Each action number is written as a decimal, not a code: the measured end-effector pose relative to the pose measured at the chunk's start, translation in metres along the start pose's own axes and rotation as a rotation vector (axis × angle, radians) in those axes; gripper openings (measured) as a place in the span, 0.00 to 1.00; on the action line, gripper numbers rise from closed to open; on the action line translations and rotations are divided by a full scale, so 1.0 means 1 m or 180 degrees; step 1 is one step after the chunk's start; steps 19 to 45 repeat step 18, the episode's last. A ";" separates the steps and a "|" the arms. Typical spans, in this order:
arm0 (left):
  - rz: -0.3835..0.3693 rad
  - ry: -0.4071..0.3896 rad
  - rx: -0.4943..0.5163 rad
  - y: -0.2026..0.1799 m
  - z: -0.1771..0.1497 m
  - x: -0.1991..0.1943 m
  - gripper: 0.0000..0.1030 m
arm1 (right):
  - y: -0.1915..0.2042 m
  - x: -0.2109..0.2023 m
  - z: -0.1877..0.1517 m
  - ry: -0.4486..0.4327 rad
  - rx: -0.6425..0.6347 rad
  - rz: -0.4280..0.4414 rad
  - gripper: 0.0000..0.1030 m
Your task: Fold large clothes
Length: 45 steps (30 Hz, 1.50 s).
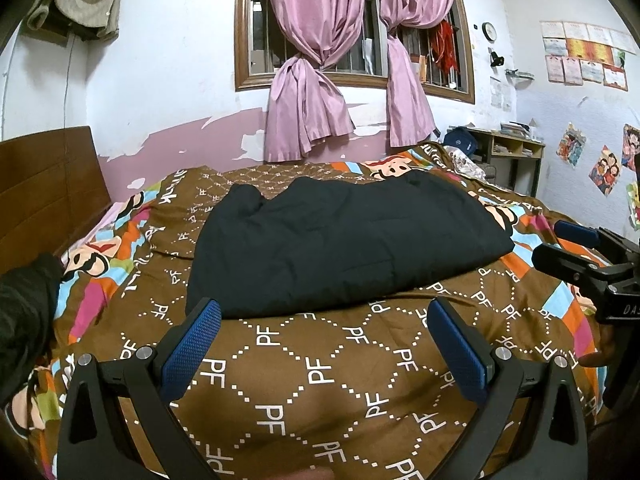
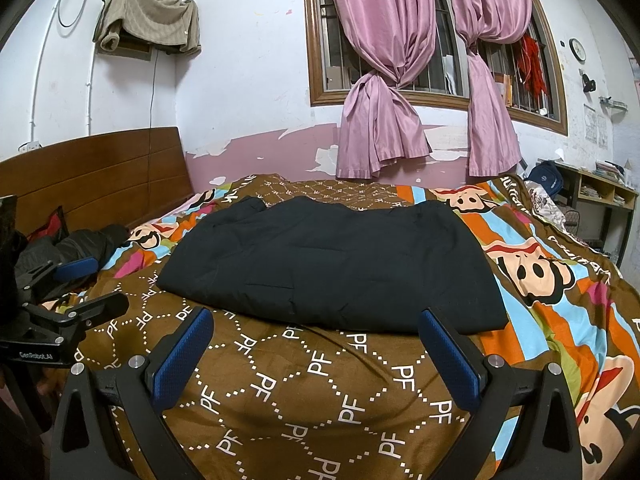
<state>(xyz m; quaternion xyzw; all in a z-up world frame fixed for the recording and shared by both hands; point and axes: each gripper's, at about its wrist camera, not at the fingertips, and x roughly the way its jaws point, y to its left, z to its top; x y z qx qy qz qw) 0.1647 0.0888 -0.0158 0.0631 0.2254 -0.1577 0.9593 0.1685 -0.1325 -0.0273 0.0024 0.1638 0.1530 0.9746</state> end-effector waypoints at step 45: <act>0.0005 0.0006 -0.0042 0.007 0.001 -0.001 0.98 | 0.000 0.000 0.001 0.0002 0.0005 -0.0005 1.00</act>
